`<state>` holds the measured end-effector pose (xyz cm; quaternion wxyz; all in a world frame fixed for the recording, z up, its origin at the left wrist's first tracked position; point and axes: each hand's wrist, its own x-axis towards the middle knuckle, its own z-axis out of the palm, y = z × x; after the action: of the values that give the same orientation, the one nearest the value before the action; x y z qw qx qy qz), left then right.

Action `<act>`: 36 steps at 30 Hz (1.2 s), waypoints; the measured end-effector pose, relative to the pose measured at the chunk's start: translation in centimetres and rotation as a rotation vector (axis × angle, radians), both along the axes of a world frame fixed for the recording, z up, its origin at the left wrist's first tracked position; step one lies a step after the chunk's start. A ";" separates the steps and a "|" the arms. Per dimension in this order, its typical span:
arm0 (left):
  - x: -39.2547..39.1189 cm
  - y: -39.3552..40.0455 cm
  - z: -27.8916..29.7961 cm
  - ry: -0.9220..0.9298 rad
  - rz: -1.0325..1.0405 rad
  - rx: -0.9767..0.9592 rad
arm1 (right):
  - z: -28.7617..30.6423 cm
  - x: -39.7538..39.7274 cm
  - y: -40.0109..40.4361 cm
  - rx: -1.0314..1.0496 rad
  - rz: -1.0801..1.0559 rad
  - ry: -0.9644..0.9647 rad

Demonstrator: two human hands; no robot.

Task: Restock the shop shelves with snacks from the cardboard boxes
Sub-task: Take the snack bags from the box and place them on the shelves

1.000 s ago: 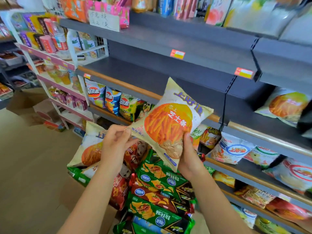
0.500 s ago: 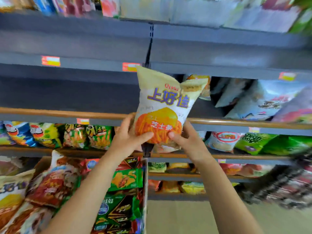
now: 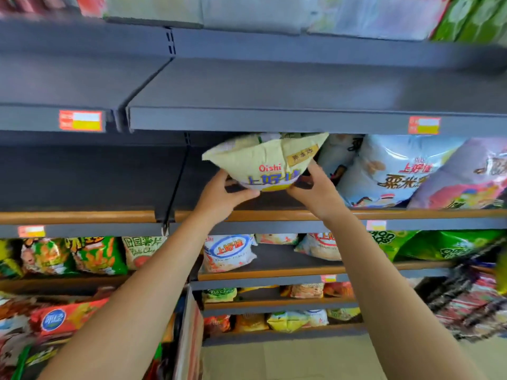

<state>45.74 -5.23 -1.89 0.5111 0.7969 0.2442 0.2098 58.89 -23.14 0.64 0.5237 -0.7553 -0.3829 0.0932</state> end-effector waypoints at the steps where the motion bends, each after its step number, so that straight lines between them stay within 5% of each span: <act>1: 0.8 0.3 -0.1 0.016 -0.009 -0.008 | -0.4 0.9 0.1 -0.024 0.017 0.034; 7: 4.9 1.3 0.6 0.027 0.054 -0.087 | -1.8 4.1 2.3 -0.009 -0.007 0.167; 19: 6.8 -0.2 1.2 0.076 0.167 -0.108 | -1.9 4.4 2.8 -0.103 -0.272 0.117; 23: 2.5 -1.2 2.6 -0.024 0.235 -0.015 | -1.0 0.1 2.5 0.134 -0.404 -0.032; 28: -9.2 -1.4 3.2 -0.057 0.280 -0.031 | -0.1 -9.7 5.6 0.176 -0.073 0.115; 36: -39.0 3.0 -4.9 0.075 0.783 -0.209 | -6.4 -31.6 16.8 -0.350 0.630 -0.002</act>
<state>6.76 -2.20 -6.79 0.4616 0.5947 0.5676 0.3333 27.26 -6.33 -5.71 0.3318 -0.6785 -0.5756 0.3134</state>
